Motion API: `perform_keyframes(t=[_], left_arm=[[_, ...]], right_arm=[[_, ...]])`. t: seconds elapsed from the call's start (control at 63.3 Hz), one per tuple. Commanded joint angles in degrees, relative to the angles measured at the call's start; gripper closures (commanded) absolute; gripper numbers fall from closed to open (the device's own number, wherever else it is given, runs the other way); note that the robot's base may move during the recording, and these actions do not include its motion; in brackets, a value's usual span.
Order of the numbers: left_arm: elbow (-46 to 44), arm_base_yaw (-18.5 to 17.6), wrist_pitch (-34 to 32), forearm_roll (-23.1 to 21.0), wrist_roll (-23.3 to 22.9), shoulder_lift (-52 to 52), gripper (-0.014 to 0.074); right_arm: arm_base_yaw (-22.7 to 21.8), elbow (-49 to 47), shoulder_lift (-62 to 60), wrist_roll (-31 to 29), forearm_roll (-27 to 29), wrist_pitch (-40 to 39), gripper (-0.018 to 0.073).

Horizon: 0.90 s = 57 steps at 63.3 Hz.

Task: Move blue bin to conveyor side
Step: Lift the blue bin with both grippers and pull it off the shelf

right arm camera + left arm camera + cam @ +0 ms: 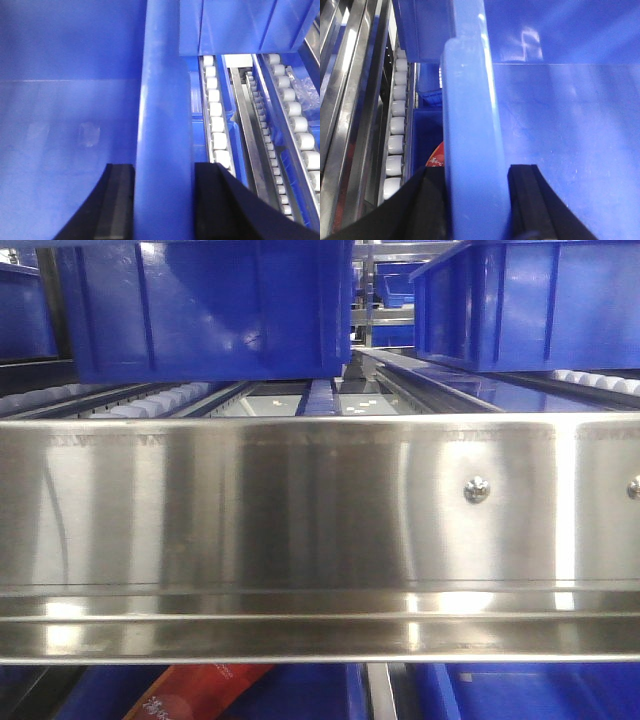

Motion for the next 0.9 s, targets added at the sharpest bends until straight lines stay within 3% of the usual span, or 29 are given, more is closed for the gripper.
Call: perform_keyframes(t=[0.0,0.885], left_arm=[[-0.8,-0.3,-5.0,0.4,0.5,-1.4,0.0616],[-0.8,-0.3,-5.0,0.4,0.5,-1.4,0.0616]], right_arm=[[-0.3,-0.9,-1.3,0.0,-3.0,-6.4,0.064],[-0.3,-0.9,-1.3,0.0,-3.0,-8.2,0.064]])
